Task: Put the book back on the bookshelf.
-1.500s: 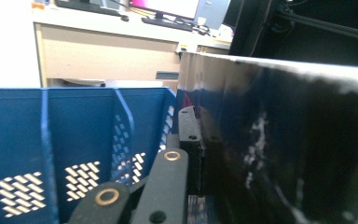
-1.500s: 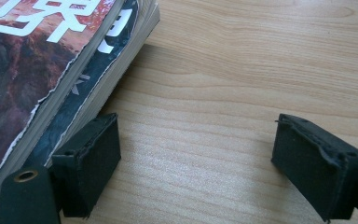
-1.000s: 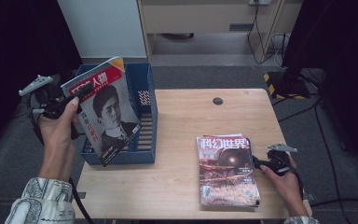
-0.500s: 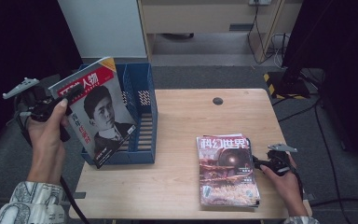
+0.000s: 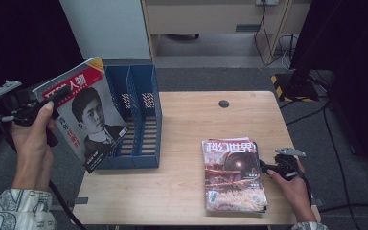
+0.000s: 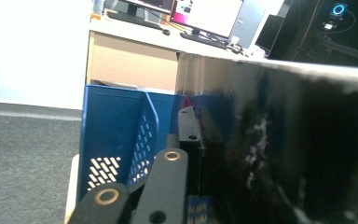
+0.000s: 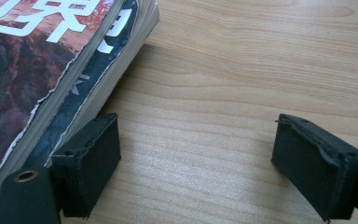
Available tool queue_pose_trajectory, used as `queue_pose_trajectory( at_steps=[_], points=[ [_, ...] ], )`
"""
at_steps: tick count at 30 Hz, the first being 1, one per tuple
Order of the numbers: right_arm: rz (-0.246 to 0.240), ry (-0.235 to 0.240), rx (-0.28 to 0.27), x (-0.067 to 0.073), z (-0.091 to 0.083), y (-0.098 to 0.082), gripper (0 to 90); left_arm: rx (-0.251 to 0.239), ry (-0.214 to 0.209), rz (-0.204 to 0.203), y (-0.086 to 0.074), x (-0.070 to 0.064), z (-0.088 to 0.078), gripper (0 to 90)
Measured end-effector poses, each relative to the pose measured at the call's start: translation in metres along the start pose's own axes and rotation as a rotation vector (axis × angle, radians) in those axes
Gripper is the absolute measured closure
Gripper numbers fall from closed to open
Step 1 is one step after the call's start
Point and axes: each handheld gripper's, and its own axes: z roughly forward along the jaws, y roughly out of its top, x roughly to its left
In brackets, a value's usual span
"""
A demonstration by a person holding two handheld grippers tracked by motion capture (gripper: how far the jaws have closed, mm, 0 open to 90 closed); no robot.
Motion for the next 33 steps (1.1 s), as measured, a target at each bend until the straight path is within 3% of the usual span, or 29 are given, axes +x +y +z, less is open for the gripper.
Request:
queue_pose_trajectory(
  at_steps=[22, 33],
  points=[
    [0.0, 0.0, 0.0, 0.0, 0.0, 0.0, 15.3, 0.001, 0.052, 0.001, 0.008, 0.025, -0.024, 86.1],
    [-0.002, -0.004, -0.003, 0.0, 0.0, 0.0, 15.3, -0.002, 0.087, 0.02, 0.013, 0.041, -0.016, 86.0]
  ],
)
